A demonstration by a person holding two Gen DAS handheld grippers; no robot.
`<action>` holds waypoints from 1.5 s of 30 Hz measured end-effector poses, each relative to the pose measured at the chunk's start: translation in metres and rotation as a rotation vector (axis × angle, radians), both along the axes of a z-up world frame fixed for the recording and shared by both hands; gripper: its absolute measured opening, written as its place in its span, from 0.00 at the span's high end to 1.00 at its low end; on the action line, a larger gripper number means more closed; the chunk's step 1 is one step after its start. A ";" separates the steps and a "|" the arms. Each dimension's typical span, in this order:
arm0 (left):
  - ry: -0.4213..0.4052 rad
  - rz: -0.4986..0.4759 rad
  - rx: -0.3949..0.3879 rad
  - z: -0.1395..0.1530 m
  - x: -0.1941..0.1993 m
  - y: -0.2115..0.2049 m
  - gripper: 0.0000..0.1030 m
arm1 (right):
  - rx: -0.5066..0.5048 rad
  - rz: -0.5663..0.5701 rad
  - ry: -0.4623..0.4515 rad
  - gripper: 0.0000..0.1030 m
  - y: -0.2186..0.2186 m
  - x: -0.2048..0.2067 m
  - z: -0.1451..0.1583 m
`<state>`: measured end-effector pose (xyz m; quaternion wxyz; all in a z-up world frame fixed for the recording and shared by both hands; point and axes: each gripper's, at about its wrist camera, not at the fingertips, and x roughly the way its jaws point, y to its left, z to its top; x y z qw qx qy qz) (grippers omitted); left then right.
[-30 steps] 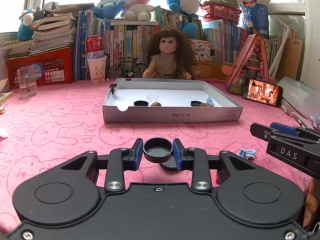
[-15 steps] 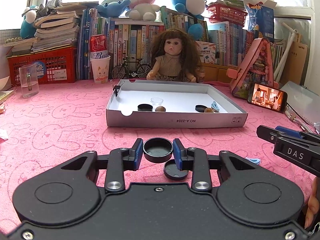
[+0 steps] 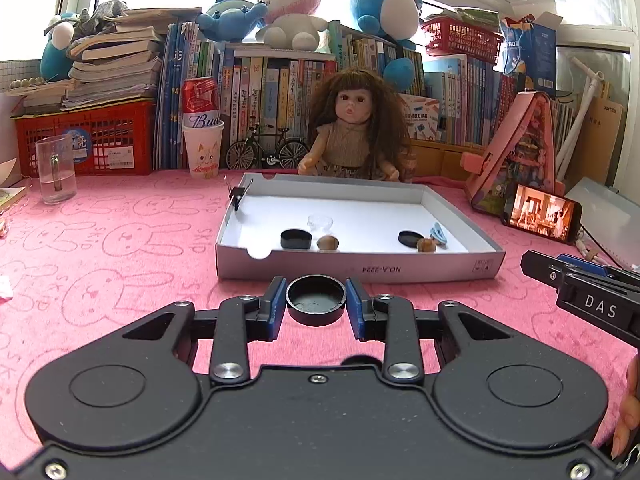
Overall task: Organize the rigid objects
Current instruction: 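Carry the black cap and red marker over the tray and lower them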
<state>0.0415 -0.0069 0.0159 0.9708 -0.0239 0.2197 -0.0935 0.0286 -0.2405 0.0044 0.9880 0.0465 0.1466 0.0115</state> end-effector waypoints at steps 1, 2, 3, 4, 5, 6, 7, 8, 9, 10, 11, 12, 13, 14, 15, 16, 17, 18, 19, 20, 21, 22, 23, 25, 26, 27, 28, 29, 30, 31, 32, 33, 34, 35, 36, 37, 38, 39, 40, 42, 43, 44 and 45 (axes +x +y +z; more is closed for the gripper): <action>-0.003 0.000 -0.001 0.001 0.002 0.000 0.71 | 0.004 0.001 0.000 0.52 -0.001 0.002 0.001; -0.005 0.000 -0.001 0.002 0.005 -0.001 0.71 | 0.011 0.005 0.002 0.52 -0.001 0.005 0.002; -0.008 0.000 0.000 0.003 0.008 -0.002 0.71 | 0.021 0.012 0.006 0.52 -0.001 0.009 0.003; -0.010 0.000 -0.001 0.004 0.012 -0.002 0.71 | 0.031 0.016 0.010 0.52 -0.002 0.013 0.004; -0.011 0.000 -0.003 0.005 0.016 -0.003 0.71 | 0.039 0.019 0.014 0.52 -0.003 0.017 0.005; -0.012 0.000 -0.005 0.006 0.019 -0.003 0.71 | 0.049 0.019 0.020 0.52 -0.004 0.022 0.005; -0.012 0.002 -0.010 0.007 0.024 -0.003 0.71 | 0.058 0.018 0.025 0.52 -0.005 0.027 0.006; -0.011 0.002 -0.017 0.008 0.028 -0.003 0.71 | 0.067 0.017 0.030 0.52 -0.006 0.032 0.006; -0.009 0.001 -0.024 0.009 0.033 -0.003 0.71 | 0.073 0.016 0.033 0.52 -0.007 0.036 0.006; -0.007 0.000 -0.031 0.010 0.037 -0.002 0.71 | 0.076 0.015 0.036 0.52 -0.007 0.039 0.007; -0.006 -0.001 -0.037 0.011 0.042 -0.002 0.71 | 0.077 0.014 0.038 0.52 -0.007 0.043 0.007; -0.006 -0.003 -0.040 0.012 0.047 -0.002 0.71 | 0.079 0.014 0.041 0.52 -0.008 0.047 0.007; -0.003 -0.001 -0.042 0.013 0.051 -0.002 0.71 | 0.081 0.014 0.044 0.52 -0.008 0.050 0.007; 0.000 -0.001 -0.047 0.015 0.057 -0.001 0.71 | 0.084 0.014 0.047 0.52 -0.008 0.053 0.008; 0.002 -0.004 -0.053 0.016 0.062 0.000 0.71 | 0.087 0.012 0.050 0.52 -0.009 0.056 0.008; 0.004 -0.003 -0.059 0.017 0.066 0.000 0.71 | 0.089 0.012 0.052 0.52 -0.009 0.059 0.008; 0.007 -0.002 -0.063 0.017 0.071 0.001 0.71 | 0.091 0.013 0.055 0.52 -0.010 0.063 0.009; 0.009 -0.003 -0.063 0.018 0.076 0.001 0.71 | 0.092 0.013 0.057 0.52 -0.010 0.066 0.009; 0.012 -0.004 -0.061 0.019 0.081 0.001 0.71 | 0.092 0.014 0.060 0.52 -0.011 0.069 0.010; 0.013 -0.005 -0.060 0.020 0.085 0.000 0.71 | 0.093 0.015 0.062 0.52 -0.012 0.073 0.011; 0.014 -0.006 -0.057 0.022 0.090 0.000 0.71 | 0.095 0.018 0.066 0.52 -0.014 0.076 0.012; 0.015 -0.008 -0.055 0.023 0.096 0.000 0.71 | 0.100 0.023 0.071 0.52 -0.015 0.080 0.013; 0.016 -0.009 -0.054 0.024 0.100 0.000 0.71 | 0.105 0.023 0.078 0.52 -0.017 0.085 0.014; 0.023 -0.015 -0.054 0.027 0.111 0.000 0.71 | 0.107 0.022 0.086 0.52 -0.021 0.092 0.017; 0.029 -0.018 -0.054 0.028 0.116 0.000 0.71 | 0.110 0.027 0.089 0.52 -0.023 0.097 0.019; 0.035 -0.022 -0.056 0.029 0.122 0.000 0.71 | 0.119 0.034 0.093 0.52 -0.025 0.101 0.020; 0.043 -0.026 -0.059 0.029 0.128 0.001 0.71 | 0.124 0.036 0.101 0.52 -0.026 0.106 0.022; 0.050 -0.026 -0.065 0.030 0.134 0.002 0.71 | 0.130 0.036 0.111 0.52 -0.028 0.112 0.023; 0.059 -0.026 -0.068 0.030 0.141 0.002 0.71 | 0.138 0.037 0.120 0.52 -0.029 0.117 0.024; 0.074 -0.024 -0.072 0.030 0.148 0.002 0.71 | 0.148 0.041 0.132 0.52 -0.031 0.122 0.024; 0.087 -0.023 -0.078 0.029 0.155 0.003 0.71 | 0.157 0.048 0.146 0.52 -0.032 0.128 0.024; 0.101 -0.026 -0.083 0.028 0.161 0.003 0.71 | 0.167 0.053 0.159 0.52 -0.033 0.134 0.024; 0.112 -0.026 -0.088 0.027 0.166 0.004 0.71 | 0.173 0.055 0.174 0.52 -0.033 0.139 0.024; 0.123 -0.022 -0.091 0.025 0.171 0.004 0.71 | 0.176 0.056 0.188 0.52 -0.034 0.144 0.023; 0.131 -0.017 -0.090 0.024 0.175 0.004 0.71 | 0.181 0.056 0.202 0.52 -0.034 0.149 0.022; 0.136 -0.011 -0.086 0.023 0.180 0.004 0.71 | 0.189 0.056 0.215 0.52 -0.035 0.154 0.020; 0.140 -0.009 -0.078 0.022 0.185 0.004 0.71 | 0.198 0.057 0.228 0.52 -0.036 0.159 0.020; 0.146 -0.008 -0.071 0.021 0.192 0.004 0.71 | 0.210 0.057 0.244 0.52 -0.037 0.165 0.019; 0.160 -0.011 -0.069 0.021 0.199 0.004 0.71 | 0.219 0.057 0.259 0.52 -0.037 0.170 0.018; 0.203 -0.008 -0.083 0.018 0.217 0.007 0.71 | 0.236 0.064 0.296 0.52 -0.037 0.183 0.017; 0.220 -0.003 -0.087 0.017 0.223 0.008 0.71 | 0.238 0.066 0.314 0.52 -0.036 0.190 0.016; 0.235 -0.001 -0.087 0.016 0.230 0.009 0.71 | 0.234 0.071 0.331 0.52 -0.034 0.196 0.015; 0.245 0.004 -0.082 0.014 0.236 0.009 0.71 | 0.230 0.074 0.345 0.52 -0.032 0.202 0.014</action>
